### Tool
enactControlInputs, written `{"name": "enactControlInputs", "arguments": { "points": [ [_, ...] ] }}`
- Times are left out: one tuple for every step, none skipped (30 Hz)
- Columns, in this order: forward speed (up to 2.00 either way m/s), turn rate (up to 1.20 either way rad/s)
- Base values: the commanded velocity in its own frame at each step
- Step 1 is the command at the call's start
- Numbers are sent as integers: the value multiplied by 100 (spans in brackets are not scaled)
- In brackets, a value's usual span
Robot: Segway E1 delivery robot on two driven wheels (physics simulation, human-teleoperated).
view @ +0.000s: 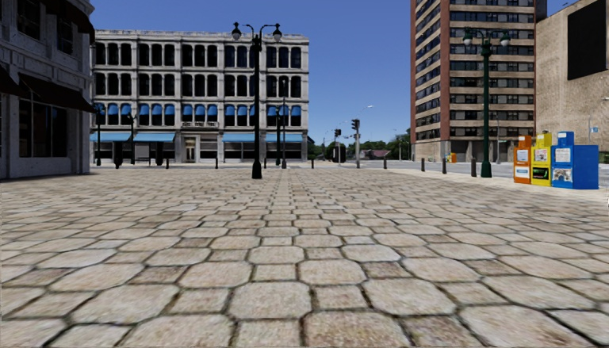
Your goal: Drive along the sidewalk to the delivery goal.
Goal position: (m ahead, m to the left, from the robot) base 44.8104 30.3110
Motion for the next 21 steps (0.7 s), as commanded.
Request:
{"name": "enactControlInputs", "arguments": {
  "points": [
    [199, -36],
    [199, -36],
    [199, -28],
    [199, 0],
    [199, 0],
    [199, 0],
    [199, 0],
    [199, 0],
    [199, 0],
    [199, 0],
    [199, 0],
    [199, 0],
    [199, 0],
    [199, 0],
    [199, 0],
    [199, 0],
    [199, 0],
    [199, 0],
    [199, 0],
    [199, 0],
    [199, 0]
  ]
}}
